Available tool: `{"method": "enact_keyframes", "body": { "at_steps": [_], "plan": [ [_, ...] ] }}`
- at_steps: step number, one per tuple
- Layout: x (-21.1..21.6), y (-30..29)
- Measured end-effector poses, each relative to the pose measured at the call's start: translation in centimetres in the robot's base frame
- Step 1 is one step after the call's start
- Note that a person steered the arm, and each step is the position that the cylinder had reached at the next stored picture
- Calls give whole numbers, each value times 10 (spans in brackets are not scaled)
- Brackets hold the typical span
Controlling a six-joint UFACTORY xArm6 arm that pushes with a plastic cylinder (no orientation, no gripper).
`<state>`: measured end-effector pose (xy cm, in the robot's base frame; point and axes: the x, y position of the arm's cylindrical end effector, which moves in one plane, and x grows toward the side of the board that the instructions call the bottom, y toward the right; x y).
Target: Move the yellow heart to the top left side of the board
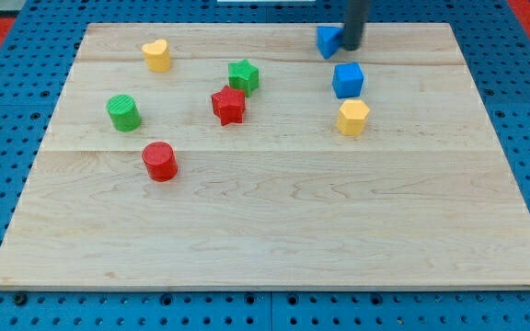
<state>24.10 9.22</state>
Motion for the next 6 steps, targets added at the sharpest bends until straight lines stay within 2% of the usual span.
{"method": "enact_keyframes", "body": {
  "at_steps": [1, 2, 3, 4, 6],
  "plan": [
    [-5, -60],
    [-6, -40],
    [3, -91],
    [21, -184],
    [16, -278]
  ]
}}
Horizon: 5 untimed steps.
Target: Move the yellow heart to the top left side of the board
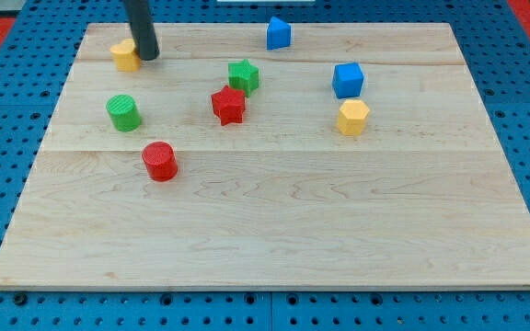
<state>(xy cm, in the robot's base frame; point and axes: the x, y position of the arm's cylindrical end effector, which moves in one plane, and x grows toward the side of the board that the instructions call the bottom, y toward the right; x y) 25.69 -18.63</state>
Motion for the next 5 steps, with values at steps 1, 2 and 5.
{"method": "enact_keyframes", "body": {
  "at_steps": [1, 2, 5],
  "plan": [
    [45, -2],
    [52, -49],
    [42, 9]
  ]
}}
